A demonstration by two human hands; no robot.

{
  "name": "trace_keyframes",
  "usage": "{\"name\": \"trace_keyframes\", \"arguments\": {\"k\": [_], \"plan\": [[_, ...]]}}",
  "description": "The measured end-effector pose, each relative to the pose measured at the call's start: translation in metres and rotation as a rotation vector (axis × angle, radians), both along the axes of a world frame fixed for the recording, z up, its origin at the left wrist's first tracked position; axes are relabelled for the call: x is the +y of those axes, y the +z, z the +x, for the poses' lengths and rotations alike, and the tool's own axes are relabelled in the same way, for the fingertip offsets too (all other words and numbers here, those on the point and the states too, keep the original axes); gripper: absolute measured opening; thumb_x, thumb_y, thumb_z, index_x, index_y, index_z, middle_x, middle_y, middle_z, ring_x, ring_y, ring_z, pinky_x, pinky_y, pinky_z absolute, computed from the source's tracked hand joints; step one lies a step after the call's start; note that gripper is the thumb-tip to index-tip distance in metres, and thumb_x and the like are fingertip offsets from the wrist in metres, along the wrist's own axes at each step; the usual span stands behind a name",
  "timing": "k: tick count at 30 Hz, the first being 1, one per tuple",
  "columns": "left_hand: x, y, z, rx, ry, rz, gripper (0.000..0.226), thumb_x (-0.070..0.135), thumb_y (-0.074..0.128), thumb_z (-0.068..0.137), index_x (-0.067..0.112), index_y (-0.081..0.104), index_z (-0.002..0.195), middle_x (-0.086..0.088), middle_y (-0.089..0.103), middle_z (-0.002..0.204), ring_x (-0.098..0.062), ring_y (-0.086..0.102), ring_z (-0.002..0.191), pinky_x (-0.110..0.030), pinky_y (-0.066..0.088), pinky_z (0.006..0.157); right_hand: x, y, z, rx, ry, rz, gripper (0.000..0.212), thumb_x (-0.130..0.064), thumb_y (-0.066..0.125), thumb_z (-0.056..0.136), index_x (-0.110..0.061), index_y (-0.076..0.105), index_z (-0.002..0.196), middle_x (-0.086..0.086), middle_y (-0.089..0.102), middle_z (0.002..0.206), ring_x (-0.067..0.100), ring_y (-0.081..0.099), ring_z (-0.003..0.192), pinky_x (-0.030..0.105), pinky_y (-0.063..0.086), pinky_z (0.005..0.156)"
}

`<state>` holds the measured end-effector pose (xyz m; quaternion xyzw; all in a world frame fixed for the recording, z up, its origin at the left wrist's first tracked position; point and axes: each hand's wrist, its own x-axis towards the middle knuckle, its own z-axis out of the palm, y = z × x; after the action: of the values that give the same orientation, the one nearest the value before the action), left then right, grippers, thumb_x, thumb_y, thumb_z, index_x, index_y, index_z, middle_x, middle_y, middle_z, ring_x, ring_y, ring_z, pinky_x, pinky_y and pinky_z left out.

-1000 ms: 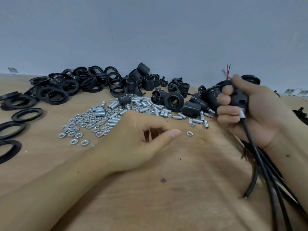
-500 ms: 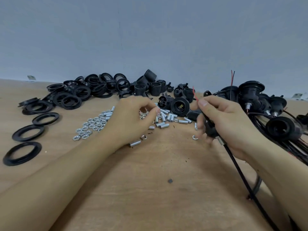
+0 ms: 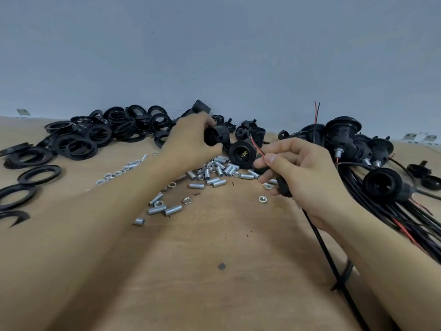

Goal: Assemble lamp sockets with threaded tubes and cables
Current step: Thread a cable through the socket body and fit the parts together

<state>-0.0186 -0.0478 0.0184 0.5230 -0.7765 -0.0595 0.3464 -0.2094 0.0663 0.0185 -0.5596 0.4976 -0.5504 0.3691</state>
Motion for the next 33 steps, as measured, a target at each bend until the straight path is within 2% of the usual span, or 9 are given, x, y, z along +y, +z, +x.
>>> {"name": "trace_keyframes", "arguments": {"k": [3, 6, 8, 11, 13, 17, 21, 27, 33], "plan": [[0.029, 0.01, 0.02, 0.289, 0.002, -0.04, 0.039, 0.038, 0.079, 0.069, 0.036, 0.061, 0.103, 0.018, 0.063, 0.096, 0.003, 0.06, 0.078, -0.01, 0.047, 0.074, 0.001, 0.002, 0.002, -0.012, 0.05, -0.008, 0.014, -0.008, 0.06, 0.095, -0.019, 0.069, 0.096, 0.002, 0.073, 0.075, 0.012, 0.054, 0.05, 0.025, 0.049, 0.048], [0.068, 0.008, 0.035, 0.48, -0.013, -0.065, 0.034, 0.049, 0.075, 0.061, 0.041, 0.06, 0.091, 0.019, 0.068, 0.091, 0.003, 0.065, 0.082, -0.012, 0.051, 0.072, 0.008, 0.005, 0.008, 0.009, 0.148, -0.042, 0.011, -0.016, 0.065, 0.093, -0.019, 0.072, 0.084, 0.003, 0.069, 0.068, 0.014, 0.048, 0.048, 0.026, 0.049, 0.047], [0.09, -0.001, 0.036, 0.547, -0.06, -0.127, 0.035, 0.044, 0.076, 0.063, 0.036, 0.058, 0.092, 0.019, 0.068, 0.095, 0.002, 0.066, 0.091, -0.012, 0.051, 0.079, 0.012, 0.005, 0.014, 0.052, 0.224, -0.038, 0.013, -0.017, 0.067, 0.091, -0.019, 0.071, 0.079, 0.005, 0.067, 0.065, 0.017, 0.046, 0.048, 0.026, 0.048, 0.047], [0.107, -0.016, 0.031, 0.531, -0.217, -0.173, 0.04, 0.026, 0.078, 0.067, 0.023, 0.053, 0.098, 0.011, 0.067, 0.108, -0.011, 0.066, 0.104, -0.026, 0.053, 0.089, 0.018, 0.002, 0.024, 0.084, 0.309, -0.014, 0.013, -0.016, 0.063, 0.093, -0.016, 0.066, 0.08, 0.008, 0.068, 0.066, 0.022, 0.042, 0.049, 0.028, 0.045, 0.045], [0.11, -0.021, 0.028, 0.49, -0.31, -0.15, 0.038, 0.022, 0.072, 0.07, 0.017, 0.052, 0.101, 0.005, 0.067, 0.106, -0.016, 0.067, 0.1, -0.03, 0.054, 0.086, 0.02, 0.001, 0.027, 0.087, 0.329, -0.008, 0.013, -0.015, 0.061, 0.095, -0.012, 0.063, 0.082, 0.011, 0.07, 0.069, 0.023, 0.039, 0.05, 0.028, 0.044, 0.045], [0.114, -0.02, 0.019, 0.466, -0.336, -0.132, 0.021, 0.026, 0.066, 0.079, 0.014, 0.06, 0.095, 0.01, 0.064, 0.087, -0.007, 0.062, 0.08, -0.015, 0.045, 0.073, 0.021, 0.003, 0.026, 0.104, 0.345, -0.065, 0.013, -0.015, 0.061, 0.094, -0.012, 0.063, 0.081, 0.011, 0.072, 0.071, 0.024, 0.037, 0.05, 0.027, 0.045, 0.045], [0.117, -0.019, 0.014, 0.532, -0.371, -0.102, 0.015, 0.021, 0.067, 0.09, 0.008, 0.067, 0.083, 0.011, 0.061, 0.072, -0.007, 0.058, 0.068, -0.014, 0.04, 0.067, 0.023, 0.001, 0.029, 0.153, 0.33, -0.147, 0.014, -0.021, 0.064, 0.091, -0.012, 0.065, 0.08, 0.007, 0.073, 0.07, 0.024, 0.041, 0.047, 0.029, 0.047, 0.045], [0.118, -0.015, 0.015, 0.608, -0.388, -0.017, 0.014, 0.022, 0.069, 0.089, 0.013, 0.069, 0.078, 0.014, 0.063, 0.07, -0.004, 0.058, 0.065, -0.014, 0.041, 0.065, 0.02, -0.004, 0.031, 0.174, 0.298, -0.173, 0.014, -0.019, 0.058, 0.092, -0.011, 0.06, 0.081, 0.006, 0.071, 0.069, 0.018, 0.041, 0.046, 0.03, 0.048, 0.047], [0.116, -0.015, 0.016, 0.639, -0.422, -0.007, 0.019, 0.022, 0.067, 0.089, 0.009, 0.068, 0.076, -0.006, 0.069, 0.079, -0.019, 0.063, 0.072, -0.023, 0.047, 0.066, 0.022, -0.006, 0.036, 0.109, 0.293, -0.138, 0.015, -0.023, 0.053, 0.092, -0.012, 0.057, 0.082, 0.008, 0.069, 0.067, 0.016, 0.043, 0.044, 0.032, 0.048, 0.046]]}}
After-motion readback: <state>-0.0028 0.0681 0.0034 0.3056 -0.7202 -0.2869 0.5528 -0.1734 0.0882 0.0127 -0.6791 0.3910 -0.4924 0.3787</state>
